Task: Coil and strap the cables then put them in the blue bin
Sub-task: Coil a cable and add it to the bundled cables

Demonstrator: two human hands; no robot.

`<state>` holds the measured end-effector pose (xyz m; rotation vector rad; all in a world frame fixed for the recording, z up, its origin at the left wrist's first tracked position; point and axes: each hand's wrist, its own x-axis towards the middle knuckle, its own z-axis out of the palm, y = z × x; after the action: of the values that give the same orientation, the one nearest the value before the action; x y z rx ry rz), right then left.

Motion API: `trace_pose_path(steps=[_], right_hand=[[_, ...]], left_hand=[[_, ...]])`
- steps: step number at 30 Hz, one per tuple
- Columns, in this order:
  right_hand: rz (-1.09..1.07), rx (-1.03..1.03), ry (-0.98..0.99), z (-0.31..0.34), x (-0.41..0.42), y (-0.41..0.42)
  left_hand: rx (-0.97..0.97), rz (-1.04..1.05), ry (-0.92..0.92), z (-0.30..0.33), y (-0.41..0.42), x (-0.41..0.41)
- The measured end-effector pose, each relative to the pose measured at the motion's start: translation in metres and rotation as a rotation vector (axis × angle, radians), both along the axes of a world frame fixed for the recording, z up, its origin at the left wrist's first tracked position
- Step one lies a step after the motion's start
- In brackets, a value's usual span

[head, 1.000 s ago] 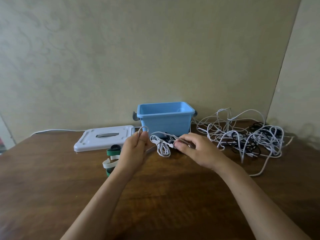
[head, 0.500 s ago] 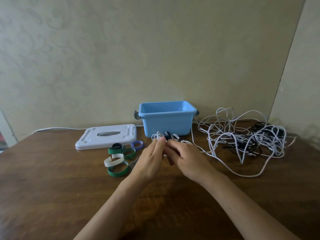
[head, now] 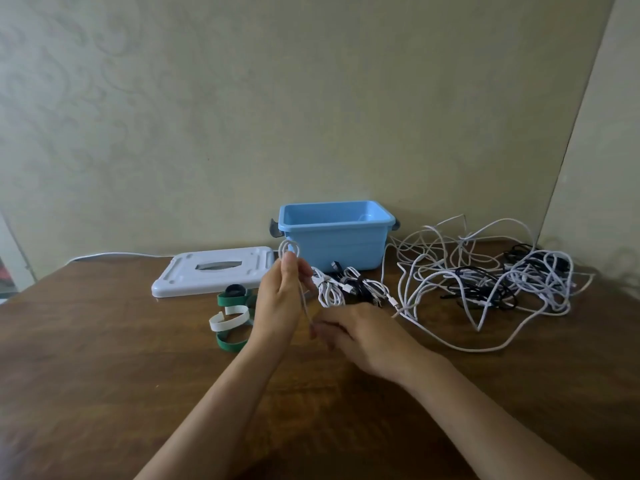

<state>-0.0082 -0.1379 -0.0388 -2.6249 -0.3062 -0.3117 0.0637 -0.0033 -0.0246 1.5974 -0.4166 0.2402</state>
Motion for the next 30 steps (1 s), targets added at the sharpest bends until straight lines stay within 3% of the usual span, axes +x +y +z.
trace_pose_path(steps=[5, 9, 12, 14, 16, 19, 24, 30], right_hand=[[-0.006, -0.006, 0.06, -0.004, 0.005, 0.009], [-0.031, -0.021, 0.151, -0.003, 0.004, -0.007], [-0.123, -0.078, 0.14, 0.005, 0.004, -0.028], [-0.224, -0.107, 0.066, 0.011, 0.004, -0.04], [-0.308, -0.083, -0.017, 0.017, 0.003, -0.044], [-0.354, -0.02, -0.131, 0.021, 0.001, -0.04], [-0.375, 0.023, -0.272, 0.019, 0.0, -0.038], [-0.372, 0.053, -0.184, 0.02, 0.002, -0.054]], left_hand=[[-0.095, -0.14, 0.068, 0.002, -0.001, -0.008], [-0.285, -0.284, 0.233, 0.009, 0.006, -0.007], [-0.301, -0.431, 0.305, 0.016, 0.017, -0.002], [-0.207, -0.568, 0.316, 0.019, 0.024, 0.0], [0.01, -0.609, 0.285, 0.019, 0.024, -0.004], [0.332, -0.427, 0.117, 0.018, 0.012, -0.015], [0.641, -0.263, -0.07, 0.005, 0.0, -0.01], [0.652, -0.221, -0.076, 0.004, 0.006, -0.003]])
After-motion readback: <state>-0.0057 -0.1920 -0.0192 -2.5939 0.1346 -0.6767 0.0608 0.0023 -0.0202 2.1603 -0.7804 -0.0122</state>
